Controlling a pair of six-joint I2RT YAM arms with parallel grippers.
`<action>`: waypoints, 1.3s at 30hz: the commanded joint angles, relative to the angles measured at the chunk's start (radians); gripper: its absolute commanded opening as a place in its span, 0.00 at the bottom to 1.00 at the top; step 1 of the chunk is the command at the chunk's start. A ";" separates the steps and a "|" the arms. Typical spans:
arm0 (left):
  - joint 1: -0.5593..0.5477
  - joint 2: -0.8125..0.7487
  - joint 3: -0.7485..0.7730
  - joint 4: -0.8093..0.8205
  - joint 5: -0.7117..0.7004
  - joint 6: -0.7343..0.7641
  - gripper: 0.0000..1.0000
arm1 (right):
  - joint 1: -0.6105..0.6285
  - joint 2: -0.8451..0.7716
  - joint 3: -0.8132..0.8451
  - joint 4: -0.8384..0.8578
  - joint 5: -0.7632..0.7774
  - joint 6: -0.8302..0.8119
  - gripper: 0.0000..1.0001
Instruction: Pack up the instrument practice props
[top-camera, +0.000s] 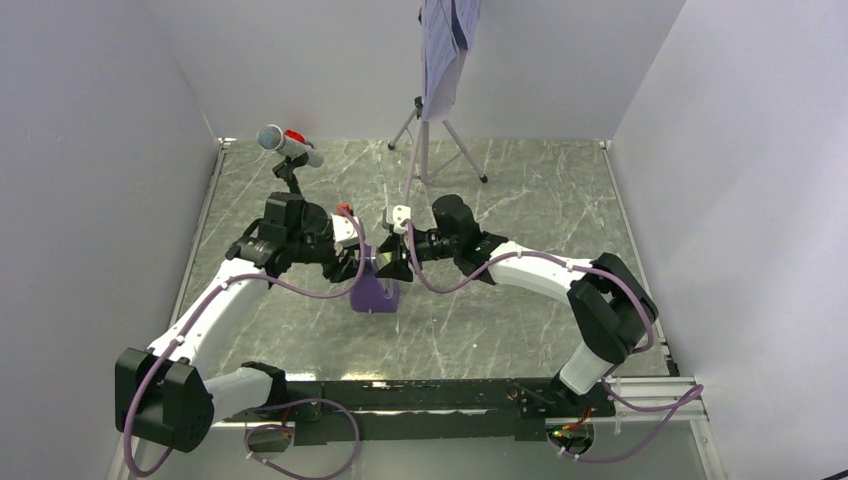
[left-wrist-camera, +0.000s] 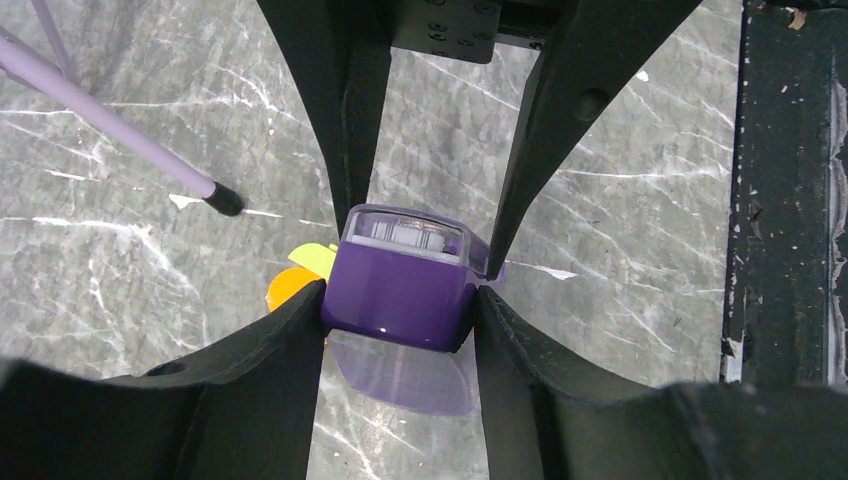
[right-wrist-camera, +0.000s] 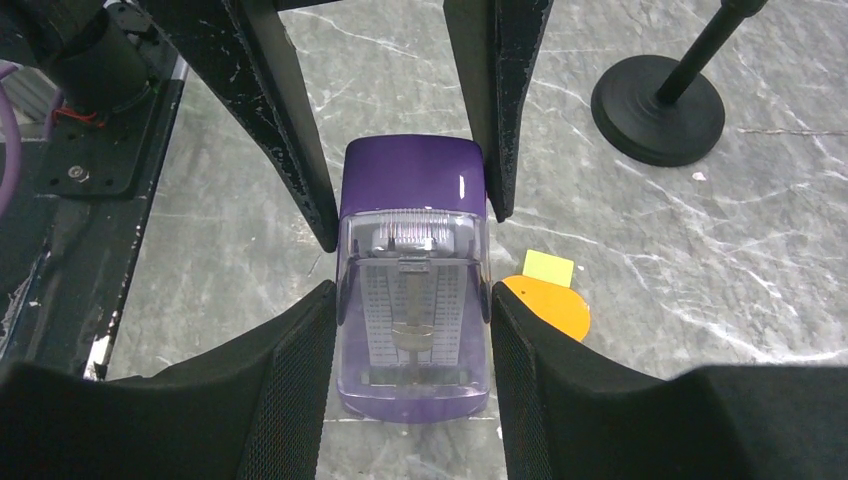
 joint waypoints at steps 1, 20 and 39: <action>-0.070 0.059 -0.051 -0.069 0.011 0.027 0.01 | 0.057 0.125 0.013 -0.042 0.156 -0.076 0.00; -0.009 -0.031 0.109 -0.149 -0.013 -0.097 0.77 | 0.048 -0.035 0.092 -0.264 0.110 -0.036 0.85; 0.131 -0.200 0.059 -0.051 -0.233 -0.360 0.81 | 0.032 -0.091 0.246 -0.542 0.397 -0.425 1.00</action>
